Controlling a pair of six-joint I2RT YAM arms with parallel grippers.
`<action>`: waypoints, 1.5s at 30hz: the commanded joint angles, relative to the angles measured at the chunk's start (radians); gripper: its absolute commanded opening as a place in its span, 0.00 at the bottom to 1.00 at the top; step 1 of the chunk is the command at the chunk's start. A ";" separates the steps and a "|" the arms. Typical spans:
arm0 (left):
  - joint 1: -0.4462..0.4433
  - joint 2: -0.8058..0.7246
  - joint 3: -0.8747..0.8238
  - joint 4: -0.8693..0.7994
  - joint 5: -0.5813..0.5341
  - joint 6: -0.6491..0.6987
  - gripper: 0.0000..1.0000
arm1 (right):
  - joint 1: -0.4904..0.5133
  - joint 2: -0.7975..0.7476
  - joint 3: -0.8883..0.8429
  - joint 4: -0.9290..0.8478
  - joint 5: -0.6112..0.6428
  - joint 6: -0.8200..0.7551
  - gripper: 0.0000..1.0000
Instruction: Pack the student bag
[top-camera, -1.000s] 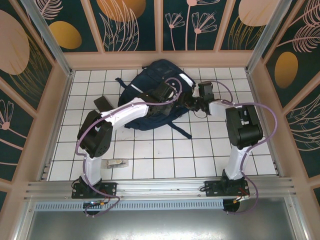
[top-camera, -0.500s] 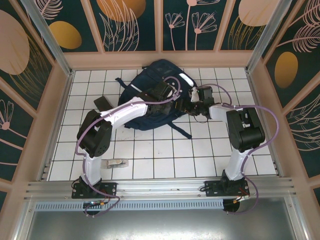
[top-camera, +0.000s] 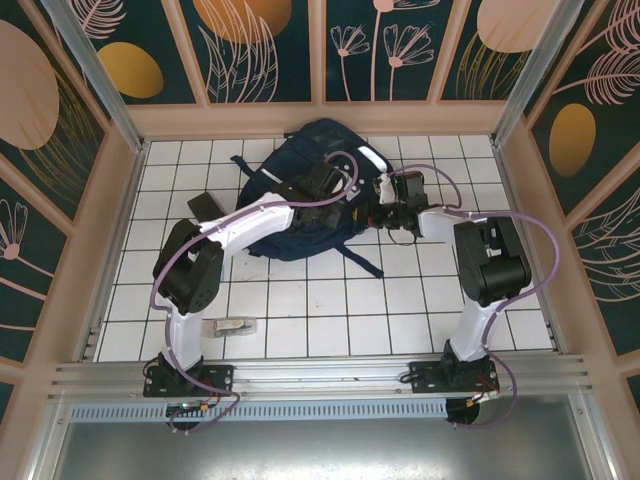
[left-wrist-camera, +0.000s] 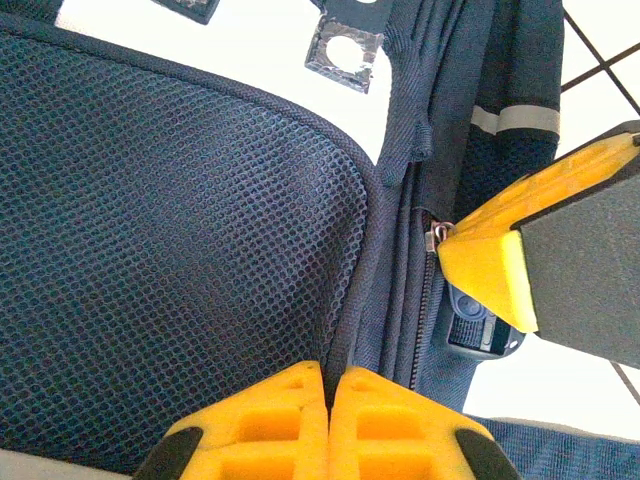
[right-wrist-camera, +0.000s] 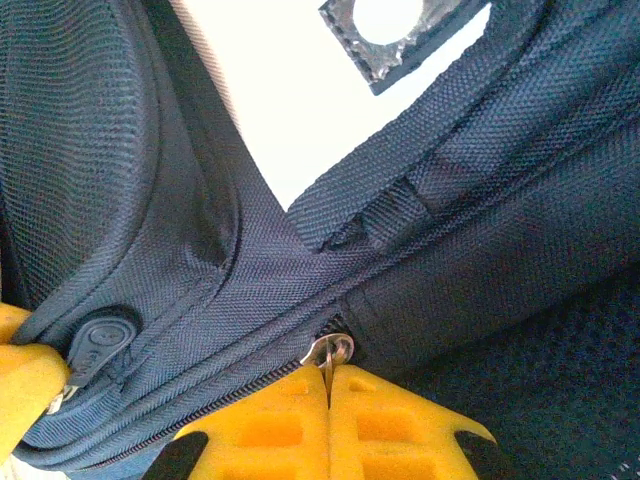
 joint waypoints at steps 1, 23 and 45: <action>0.022 -0.024 0.033 0.054 -0.012 -0.035 0.00 | 0.006 -0.040 0.035 -0.085 0.057 -0.074 0.06; 0.025 -0.064 0.006 0.120 0.180 -0.150 0.00 | 0.054 0.066 -0.041 0.105 0.092 0.018 0.21; 0.041 -0.042 0.006 0.169 0.187 -0.208 0.00 | -0.009 -0.015 -0.127 0.201 0.032 0.068 0.00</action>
